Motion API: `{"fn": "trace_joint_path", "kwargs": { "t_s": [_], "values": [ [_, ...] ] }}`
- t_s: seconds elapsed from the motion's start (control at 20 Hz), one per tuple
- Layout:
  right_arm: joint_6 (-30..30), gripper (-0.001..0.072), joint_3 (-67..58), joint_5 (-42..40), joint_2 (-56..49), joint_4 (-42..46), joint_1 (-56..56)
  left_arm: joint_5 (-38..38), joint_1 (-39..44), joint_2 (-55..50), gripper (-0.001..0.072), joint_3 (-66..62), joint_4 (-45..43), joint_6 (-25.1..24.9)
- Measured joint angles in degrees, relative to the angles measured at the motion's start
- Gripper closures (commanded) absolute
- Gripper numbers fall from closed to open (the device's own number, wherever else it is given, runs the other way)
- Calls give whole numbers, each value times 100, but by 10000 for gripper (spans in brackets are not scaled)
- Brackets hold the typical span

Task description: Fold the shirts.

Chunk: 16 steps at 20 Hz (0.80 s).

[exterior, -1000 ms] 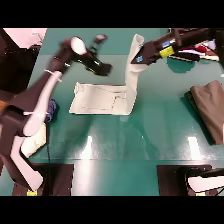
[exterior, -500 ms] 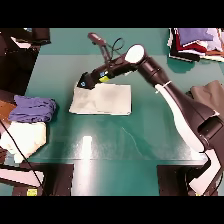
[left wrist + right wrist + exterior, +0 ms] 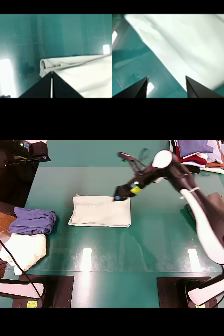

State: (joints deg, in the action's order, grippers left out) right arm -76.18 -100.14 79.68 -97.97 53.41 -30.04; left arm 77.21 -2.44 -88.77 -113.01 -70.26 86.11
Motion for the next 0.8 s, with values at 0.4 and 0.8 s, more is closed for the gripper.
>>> {"fn": "trace_joint_path", "kwargs": {
  "t_s": [0.4,0.8],
  "values": [
    [-20,9,2955,-1578,621,-846,1075,-61,-2,-31,683,90,151,-201],
    [354,366,2363,-2000,-675,-2291,511,-118,-2,-31,683,94,173,-249]
  ]
}}
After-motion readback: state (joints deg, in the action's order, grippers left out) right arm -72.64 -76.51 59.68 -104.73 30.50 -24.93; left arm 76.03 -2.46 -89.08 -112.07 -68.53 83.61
